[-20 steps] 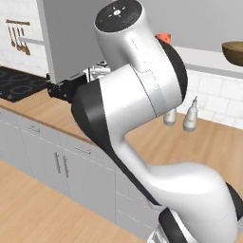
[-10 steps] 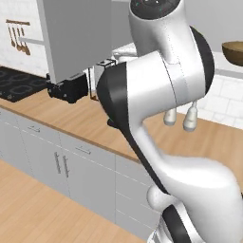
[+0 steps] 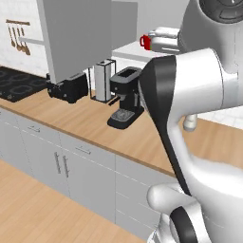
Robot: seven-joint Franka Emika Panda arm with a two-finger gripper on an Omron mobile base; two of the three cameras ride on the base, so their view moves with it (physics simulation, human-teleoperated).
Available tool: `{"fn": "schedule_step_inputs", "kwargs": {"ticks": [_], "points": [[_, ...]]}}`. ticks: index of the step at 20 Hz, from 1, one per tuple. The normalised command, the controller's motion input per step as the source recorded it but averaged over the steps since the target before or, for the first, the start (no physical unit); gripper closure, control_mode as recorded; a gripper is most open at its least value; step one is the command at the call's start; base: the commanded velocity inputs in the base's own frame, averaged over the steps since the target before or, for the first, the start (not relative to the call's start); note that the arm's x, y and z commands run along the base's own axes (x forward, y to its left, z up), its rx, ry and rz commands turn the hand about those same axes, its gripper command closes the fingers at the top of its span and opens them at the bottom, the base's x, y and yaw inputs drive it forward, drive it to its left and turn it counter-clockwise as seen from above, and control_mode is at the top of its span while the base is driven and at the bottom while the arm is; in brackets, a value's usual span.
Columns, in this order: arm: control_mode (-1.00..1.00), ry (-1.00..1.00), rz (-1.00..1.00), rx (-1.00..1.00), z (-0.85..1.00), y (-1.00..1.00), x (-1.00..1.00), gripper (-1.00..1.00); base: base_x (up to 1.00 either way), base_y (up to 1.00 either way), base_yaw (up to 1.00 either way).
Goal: Gather all objects into one cabinet and sort the glasses and bowls to opposite sides.
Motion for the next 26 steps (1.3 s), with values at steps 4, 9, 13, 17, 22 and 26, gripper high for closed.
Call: {"fn": "schedule_step_inputs", "kwargs": {"ticks": [4, 9, 13, 17, 22, 26], "points": [[-1.0, -0.16, 0.0, 0.0, 0.37, -0.82, 0.36, 1.0, 0.0, 0.0, 0.0], [-1.0, -0.05, 0.0, -0.01, 0.02, -0.15, 0.08, 1.0, 0.0, 0.0, 0.0], [-1.0, 0.03, 0.0, 0.0, 0.09, -0.67, 0.67, 1.0, 0.0, 0.0, 0.0], [-1.0, 0.01, 0.0, -0.01, 0.0, -0.1, 0.11, 1.0, 0.0, 0.0, 0.0], [-1.0, 0.3, -0.01, 0.0, 0.0, -0.38, 0.94, 1.0, 0.0, 0.0, 0.0], [-1.0, 0.02, 0.0, -0.02, 0.0, 0.0, 0.11, 1.0, 0.0, 0.0, 0.0]]}}
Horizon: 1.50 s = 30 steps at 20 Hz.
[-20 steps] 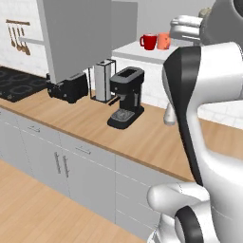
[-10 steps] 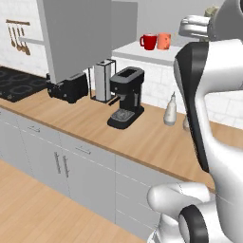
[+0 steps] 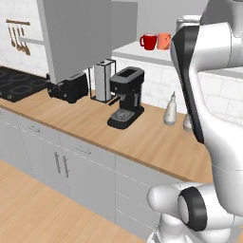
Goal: Gather all objects into one cabinet and sort the glasses and bowls to opposite sides.
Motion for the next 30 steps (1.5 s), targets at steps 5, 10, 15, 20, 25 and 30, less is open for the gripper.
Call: {"fn": "schedule_step_inputs", "kwargs": {"ticks": [5, 10, 15, 20, 25, 30], "points": [[-1.0, 0.0, 0.0, -0.07, 0.0, 0.0, 0.44, 1.0, 0.0, 0.0, 0.0], [-1.0, 0.08, -0.05, -0.03, 0.0, -0.02, 0.98, 1.0, 0.0, 0.0, 0.0], [-1.0, 0.03, -0.02, -0.01, 0.0, -0.01, 0.45, 1.0, 0.0, 0.0, 0.0], [-1.0, 0.0, 0.0, -0.08, -0.17, -0.21, 0.42, 1.0, 0.0, 0.0, 0.0], [-1.0, -0.04, 0.0, -0.03, -0.03, -0.11, 0.23, 1.0, 0.0, 0.0, 0.0], [-1.0, 0.0, 0.0, -0.18, -0.69, 0.04, -0.2, 1.0, 0.0, 0.0, 0.0]]}}
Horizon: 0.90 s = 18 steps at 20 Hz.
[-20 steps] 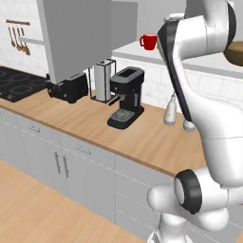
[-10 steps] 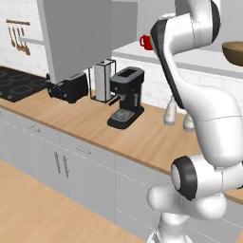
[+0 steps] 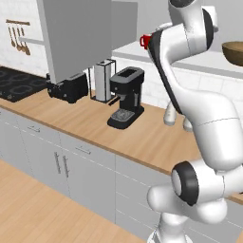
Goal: Gather all objects into one cabinet and sort the glasses and bowls to opposite sides.
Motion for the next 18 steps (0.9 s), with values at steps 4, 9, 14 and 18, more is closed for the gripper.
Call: {"fn": "schedule_step_inputs", "kwargs": {"ticks": [4, 9, 14, 18], "points": [[-1.0, 0.0, 0.0, 0.0, -0.06, 0.0, -0.07, 1.0, 0.0, 0.0, 0.0], [-1.0, -0.22, -0.02, 0.0, 0.01, -0.09, 0.48, 1.0, 0.0, 0.0, 0.0], [-1.0, -0.11, -0.01, 0.0, 0.0, 0.02, 0.16, 1.0, 0.0, 0.0, 0.0], [-1.0, 0.04, 0.0, 0.0, -0.18, 0.24, 0.05, 1.0, 0.0, 0.0, 0.0]]}}
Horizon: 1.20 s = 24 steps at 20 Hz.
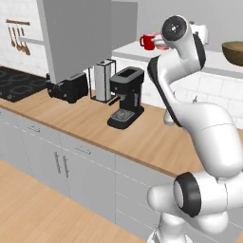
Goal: Gather all objects into one cabinet and sort the glasses and bowls to opposite sides.
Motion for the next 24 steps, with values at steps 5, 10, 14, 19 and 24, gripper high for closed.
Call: {"fn": "schedule_step_inputs", "kwargs": {"ticks": [5, 10, 14, 19, 24], "points": [[-1.0, 0.03, 0.0, 0.01, -0.13, 0.12, 0.04, 1.0, 0.0, 0.0, 0.0], [-1.0, 0.0, 0.0, 0.01, 0.0, 0.0, 0.2, 1.0, 0.0, 0.0, 0.0], [-1.0, 0.08, 0.0, 0.03, -0.1, -0.1, 0.36, 1.0, 0.0, 0.0, 0.0], [-1.0, 0.05, 0.0, 0.01, -0.11, -0.04, 0.15, 1.0, 0.0, 0.0, 0.0], [-1.0, 0.0, 0.03, 0.05, 0.0, -0.2, 0.36, 1.0, 0.0, 0.0, 0.0]]}}
